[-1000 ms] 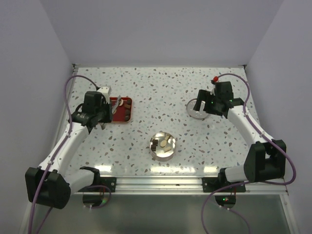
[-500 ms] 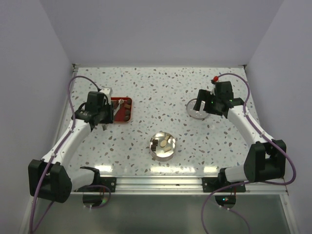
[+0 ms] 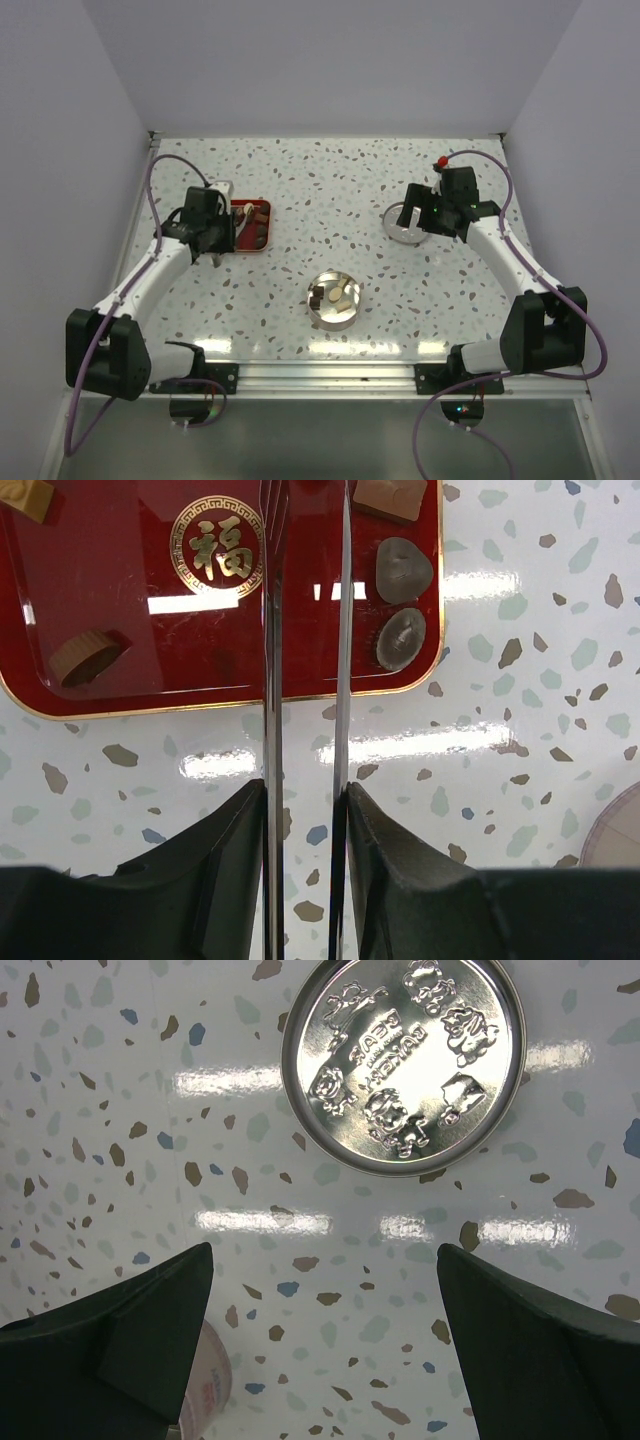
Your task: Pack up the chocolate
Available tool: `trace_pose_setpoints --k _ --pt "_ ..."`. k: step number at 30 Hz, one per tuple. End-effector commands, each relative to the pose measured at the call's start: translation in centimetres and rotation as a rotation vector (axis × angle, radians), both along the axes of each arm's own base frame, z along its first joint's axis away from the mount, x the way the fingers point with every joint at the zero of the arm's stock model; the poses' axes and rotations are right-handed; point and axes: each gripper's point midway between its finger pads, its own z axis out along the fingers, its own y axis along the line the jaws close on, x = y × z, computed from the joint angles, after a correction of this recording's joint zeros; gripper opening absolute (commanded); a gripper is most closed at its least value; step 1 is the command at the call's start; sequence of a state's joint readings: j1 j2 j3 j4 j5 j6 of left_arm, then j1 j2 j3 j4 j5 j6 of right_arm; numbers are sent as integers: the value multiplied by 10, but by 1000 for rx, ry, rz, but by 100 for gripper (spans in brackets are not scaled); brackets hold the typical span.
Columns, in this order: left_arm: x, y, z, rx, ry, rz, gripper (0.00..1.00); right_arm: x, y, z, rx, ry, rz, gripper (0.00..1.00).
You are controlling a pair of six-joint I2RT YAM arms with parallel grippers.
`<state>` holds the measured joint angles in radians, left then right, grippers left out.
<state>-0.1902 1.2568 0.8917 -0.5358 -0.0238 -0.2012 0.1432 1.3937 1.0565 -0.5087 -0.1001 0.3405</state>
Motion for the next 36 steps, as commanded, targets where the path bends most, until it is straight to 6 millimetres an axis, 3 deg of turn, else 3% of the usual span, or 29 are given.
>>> trace_pose_setpoints --k 1,18,23,29,36 --pt "19 1 9 -7 -62 25 41 6 1 22 11 -58 4 97" --pt "38 -2 1 3 -56 21 42 10 0 20 -1 -55 4 97" --pt "40 -4 5 -5 -62 11 33 10 0 20 -3 -55 5 97" --pt "30 -6 26 -14 -88 -26 30 11 0 22 -2 -61 5 97" --pt "-2 -13 46 -74 -93 -69 30 15 1 26 -2 -67 7 97"
